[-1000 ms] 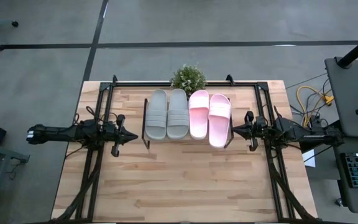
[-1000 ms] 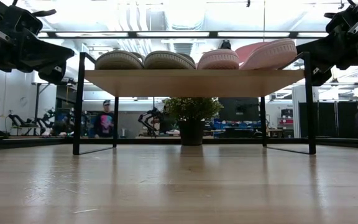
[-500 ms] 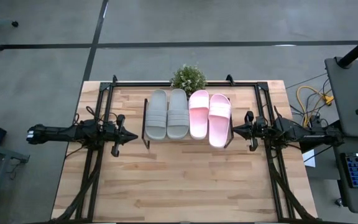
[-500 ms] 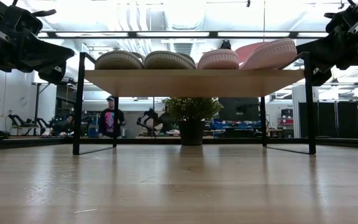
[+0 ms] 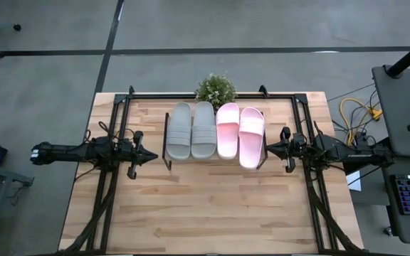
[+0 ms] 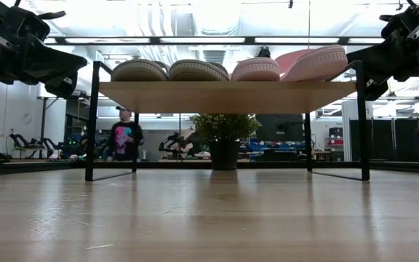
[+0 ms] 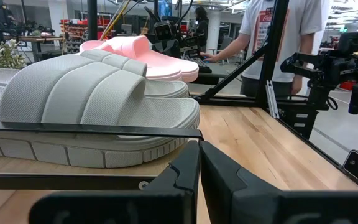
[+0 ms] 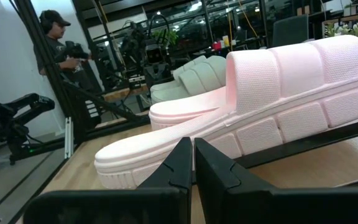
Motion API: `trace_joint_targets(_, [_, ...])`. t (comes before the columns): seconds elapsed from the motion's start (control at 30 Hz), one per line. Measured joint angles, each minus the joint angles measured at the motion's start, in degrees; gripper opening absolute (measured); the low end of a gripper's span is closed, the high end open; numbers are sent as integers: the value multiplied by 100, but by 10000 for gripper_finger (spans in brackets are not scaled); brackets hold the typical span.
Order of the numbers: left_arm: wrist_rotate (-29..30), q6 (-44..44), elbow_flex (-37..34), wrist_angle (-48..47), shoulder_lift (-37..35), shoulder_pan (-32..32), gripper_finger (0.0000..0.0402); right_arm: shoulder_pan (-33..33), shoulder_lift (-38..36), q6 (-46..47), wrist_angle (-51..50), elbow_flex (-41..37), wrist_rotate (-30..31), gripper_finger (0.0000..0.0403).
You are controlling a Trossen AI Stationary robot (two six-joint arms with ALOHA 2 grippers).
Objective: Pick and place slides into the shelf
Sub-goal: Return to Home Position
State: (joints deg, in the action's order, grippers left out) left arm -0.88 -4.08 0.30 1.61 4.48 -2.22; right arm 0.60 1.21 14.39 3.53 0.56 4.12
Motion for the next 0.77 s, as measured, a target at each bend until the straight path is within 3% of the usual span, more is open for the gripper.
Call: trace_joint_targets(0.77, [-1, 0, 0, 0, -1, 0, 0, 1, 1, 1, -2, 0, 1, 9])
